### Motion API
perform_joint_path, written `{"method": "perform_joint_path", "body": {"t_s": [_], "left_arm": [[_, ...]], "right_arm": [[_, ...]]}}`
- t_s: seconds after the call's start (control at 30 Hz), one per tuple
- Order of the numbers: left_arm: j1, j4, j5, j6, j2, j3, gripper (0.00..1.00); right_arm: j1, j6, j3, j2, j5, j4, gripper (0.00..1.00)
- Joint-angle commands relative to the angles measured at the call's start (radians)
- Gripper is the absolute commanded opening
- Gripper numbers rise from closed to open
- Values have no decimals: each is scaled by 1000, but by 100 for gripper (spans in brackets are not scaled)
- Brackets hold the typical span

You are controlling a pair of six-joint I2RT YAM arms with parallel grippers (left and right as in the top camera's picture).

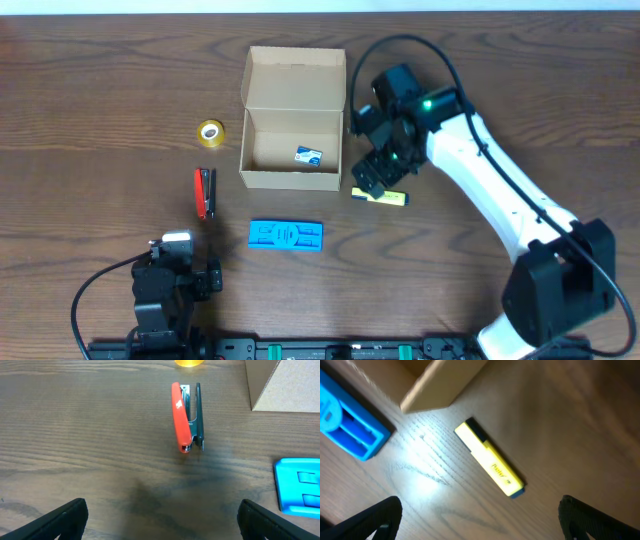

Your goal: Pack container

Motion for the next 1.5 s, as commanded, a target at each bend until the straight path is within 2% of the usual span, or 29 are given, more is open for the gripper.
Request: {"method": "perform_joint_path", "body": {"t_s": [0.0,0.5,1.03,1.17,1.47], "left_arm": [[-4,-3,-6,-4,-6,-16,95],[-4,-3,-6,-5,-6,-16,95],[-4,-3,-6,-5,-6,-16,95],[-4,-3,-6,-4,-6,-16,95],[-4,-3,-6,-4,-6,-16,95]], "right_arm": [[-2,-45,-88,-45,-27,36,99],[-3,-75,-385,-42,71,333,99],[-4,-74,-509,-42,77,554,99],[-4,-74,-533,-42,77,587,92],[-4,-58,-545,-42,76,592,68]]}}
